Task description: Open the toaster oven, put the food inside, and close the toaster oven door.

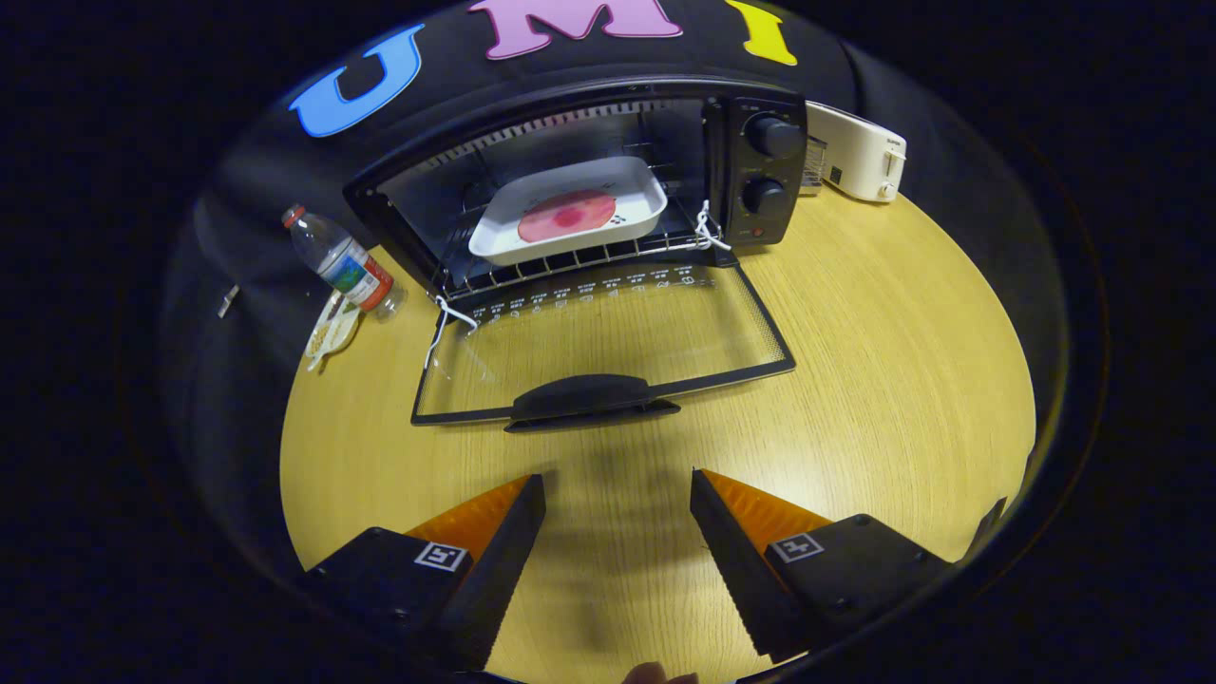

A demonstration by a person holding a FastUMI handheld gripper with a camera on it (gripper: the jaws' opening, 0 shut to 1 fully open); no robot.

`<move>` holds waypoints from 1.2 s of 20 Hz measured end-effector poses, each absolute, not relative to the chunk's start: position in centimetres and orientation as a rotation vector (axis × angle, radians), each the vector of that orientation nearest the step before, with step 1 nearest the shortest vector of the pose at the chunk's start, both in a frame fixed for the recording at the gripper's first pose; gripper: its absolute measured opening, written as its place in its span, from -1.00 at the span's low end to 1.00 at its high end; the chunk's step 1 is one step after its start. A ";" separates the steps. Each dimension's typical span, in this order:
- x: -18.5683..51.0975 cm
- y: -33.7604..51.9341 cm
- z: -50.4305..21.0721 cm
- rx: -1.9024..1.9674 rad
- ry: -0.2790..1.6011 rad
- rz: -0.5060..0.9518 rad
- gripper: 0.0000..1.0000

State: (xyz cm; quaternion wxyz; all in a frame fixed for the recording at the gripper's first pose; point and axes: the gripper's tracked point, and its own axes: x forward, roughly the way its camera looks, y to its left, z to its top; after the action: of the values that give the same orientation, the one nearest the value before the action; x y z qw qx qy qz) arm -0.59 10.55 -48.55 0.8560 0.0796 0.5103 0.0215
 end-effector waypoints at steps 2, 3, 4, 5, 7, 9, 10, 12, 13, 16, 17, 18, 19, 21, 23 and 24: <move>-0.3 10.9 -49.5 0.109 1.079 0.052 0.98; 0.1 11.1 -50.0 0.082 1.078 0.060 0.99; 0.4 11.3 -50.5 0.058 1.079 0.066 0.98; 0.8 11.4 -50.9 0.041 1.081 0.064 0.98; 1.5 11.5 -51.3 0.020 1.073 0.052 0.98; 2.8 11.9 -51.4 0.008 1.050 0.048 0.98; 3.1 11.8 -51.7 0.006 1.056 0.037 0.99; 3.2 11.9 -51.5 0.017 1.063 0.021 0.99; 3.1 11.8 -51.5 0.013 1.061 0.024 1.00; 3.1 11.8 -51.5 0.019 1.060 0.017 1.00; 3.1 11.8 -51.3 0.024 1.058 0.012 1.00; 3.1 11.8 -51.0 0.026 1.048 0.011 1.00; 3.0 11.8 -50.6 0.022 1.034 0.015 1.00; 2.9 11.7 -49.3 0.022 0.994 0.023 1.00; 2.9 11.7 -47.8 0.035 0.950 0.029 0.99; 3.1 11.7 -46.6 0.043 0.922 0.035 1.00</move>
State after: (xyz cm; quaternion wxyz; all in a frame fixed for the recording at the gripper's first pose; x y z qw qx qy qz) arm 3.09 11.73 -46.61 0.8953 0.0207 0.4447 0.0168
